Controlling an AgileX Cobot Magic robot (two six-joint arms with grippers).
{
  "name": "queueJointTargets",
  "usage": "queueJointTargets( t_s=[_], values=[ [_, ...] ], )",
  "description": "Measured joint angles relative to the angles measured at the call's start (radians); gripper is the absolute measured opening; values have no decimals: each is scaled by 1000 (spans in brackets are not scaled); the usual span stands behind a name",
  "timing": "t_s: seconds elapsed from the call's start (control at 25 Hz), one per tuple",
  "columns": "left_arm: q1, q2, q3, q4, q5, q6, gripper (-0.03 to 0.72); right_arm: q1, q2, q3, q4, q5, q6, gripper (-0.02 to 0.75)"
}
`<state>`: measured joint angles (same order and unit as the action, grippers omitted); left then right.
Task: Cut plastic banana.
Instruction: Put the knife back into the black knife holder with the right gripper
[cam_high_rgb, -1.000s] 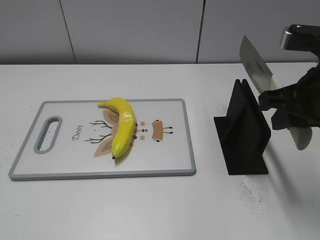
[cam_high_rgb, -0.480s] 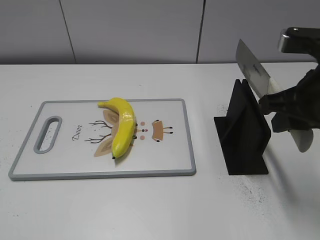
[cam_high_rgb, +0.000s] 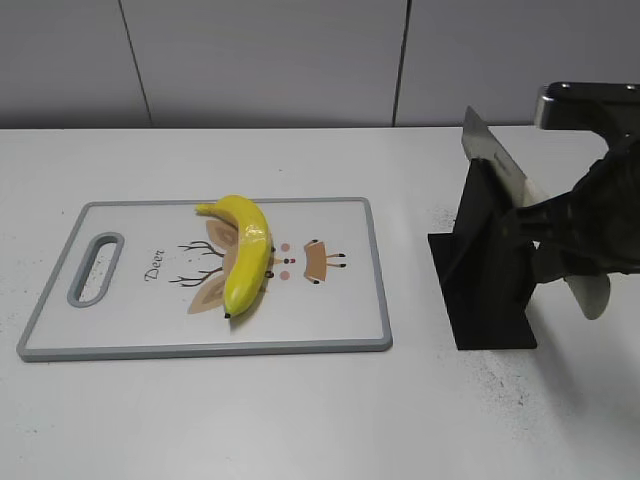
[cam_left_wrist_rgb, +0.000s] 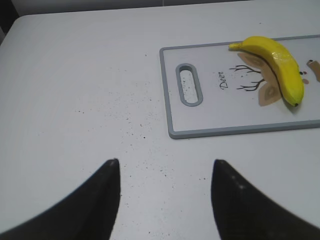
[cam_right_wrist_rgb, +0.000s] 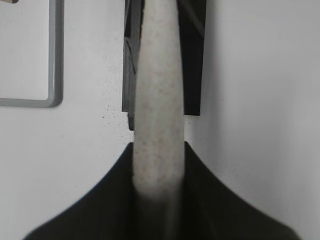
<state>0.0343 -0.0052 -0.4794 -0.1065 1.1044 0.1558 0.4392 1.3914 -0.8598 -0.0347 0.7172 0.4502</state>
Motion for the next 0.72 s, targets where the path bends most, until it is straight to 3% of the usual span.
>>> queueJointTargets(
  t_s=[0.44, 0.52, 0.72],
  values=[
    [0, 0, 0, 1, -1, 0, 553, 0, 51, 0, 62, -7, -34, 173],
    [0, 0, 0, 1, -1, 0, 553, 0, 51, 0, 68, -15, -51, 249],
    [0, 0, 0, 1, -1, 0, 553, 0, 51, -12, 116, -13, -112, 568]
  ],
)
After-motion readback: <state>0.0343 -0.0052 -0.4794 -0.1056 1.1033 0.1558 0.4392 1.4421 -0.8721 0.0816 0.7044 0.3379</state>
